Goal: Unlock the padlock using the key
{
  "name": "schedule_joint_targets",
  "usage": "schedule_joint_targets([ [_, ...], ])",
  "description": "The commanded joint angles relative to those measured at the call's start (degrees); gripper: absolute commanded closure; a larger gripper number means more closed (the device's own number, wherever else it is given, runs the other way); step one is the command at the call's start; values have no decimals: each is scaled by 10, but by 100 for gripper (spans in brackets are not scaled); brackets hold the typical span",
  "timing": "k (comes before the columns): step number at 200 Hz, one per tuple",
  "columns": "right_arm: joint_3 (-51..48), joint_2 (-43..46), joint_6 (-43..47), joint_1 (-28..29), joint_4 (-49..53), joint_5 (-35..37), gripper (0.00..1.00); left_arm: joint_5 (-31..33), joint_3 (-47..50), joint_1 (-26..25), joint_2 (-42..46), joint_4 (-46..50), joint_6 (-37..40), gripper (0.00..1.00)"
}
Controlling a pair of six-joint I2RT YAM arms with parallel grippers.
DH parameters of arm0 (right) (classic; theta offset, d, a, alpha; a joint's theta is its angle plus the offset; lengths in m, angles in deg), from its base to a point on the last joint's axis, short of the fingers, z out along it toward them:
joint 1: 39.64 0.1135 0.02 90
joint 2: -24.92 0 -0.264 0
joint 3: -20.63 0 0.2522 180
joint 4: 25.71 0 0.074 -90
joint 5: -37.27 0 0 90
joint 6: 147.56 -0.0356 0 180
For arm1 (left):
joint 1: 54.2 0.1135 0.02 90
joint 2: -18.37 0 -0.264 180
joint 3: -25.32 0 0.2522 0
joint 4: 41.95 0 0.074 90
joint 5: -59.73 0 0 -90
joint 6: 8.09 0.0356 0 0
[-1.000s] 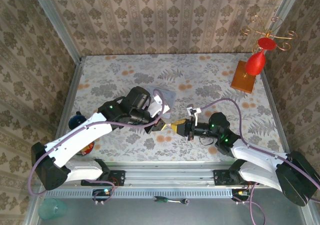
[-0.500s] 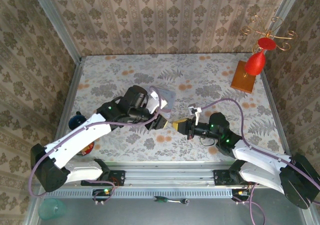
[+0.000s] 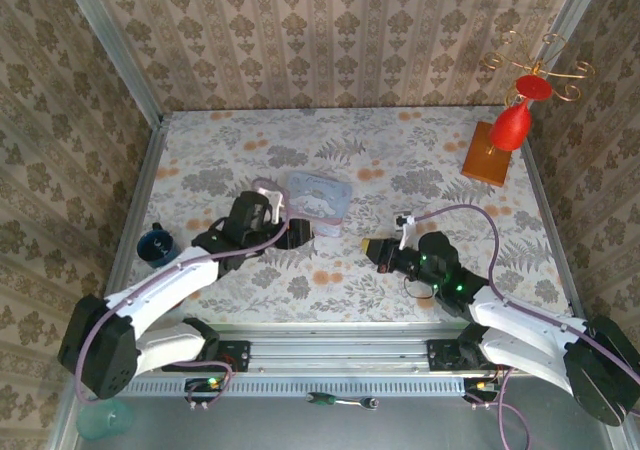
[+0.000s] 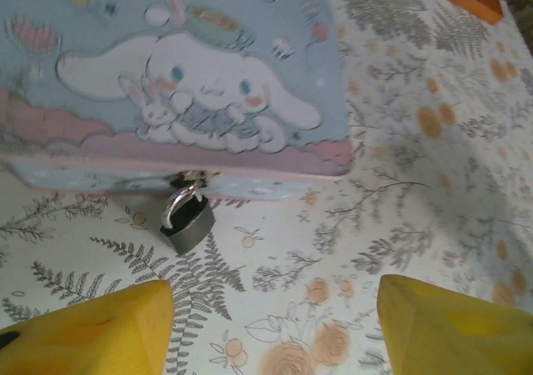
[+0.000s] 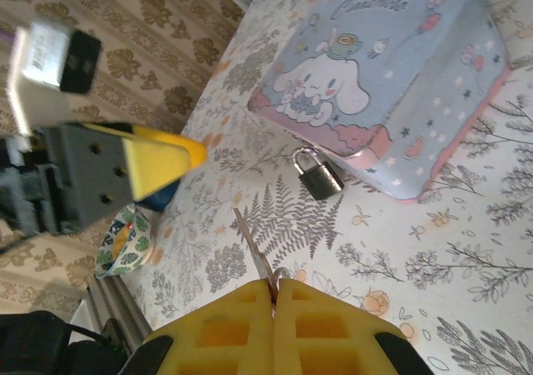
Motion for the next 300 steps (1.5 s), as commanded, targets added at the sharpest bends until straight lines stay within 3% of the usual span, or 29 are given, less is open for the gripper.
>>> schedule_joint_targets([
  [1,-10,15,-20,4,-8,25,100,25,42,-1,-29,-155,-31,31],
  [46,-20,36,-12,4,-13,13,100,68,89,-1,-106,-259,-36,32],
  [188,-14,33,-2,4,-16,7,100,59,-11,-2,-305,-263,-24,38],
  [241,-26,45,3,4,-7,14,100,78,-40,-17,-323,-227,7,51],
  [300,-12,28,-5,4,11,30,100,87,-33,-20,-322,-228,26,76],
])
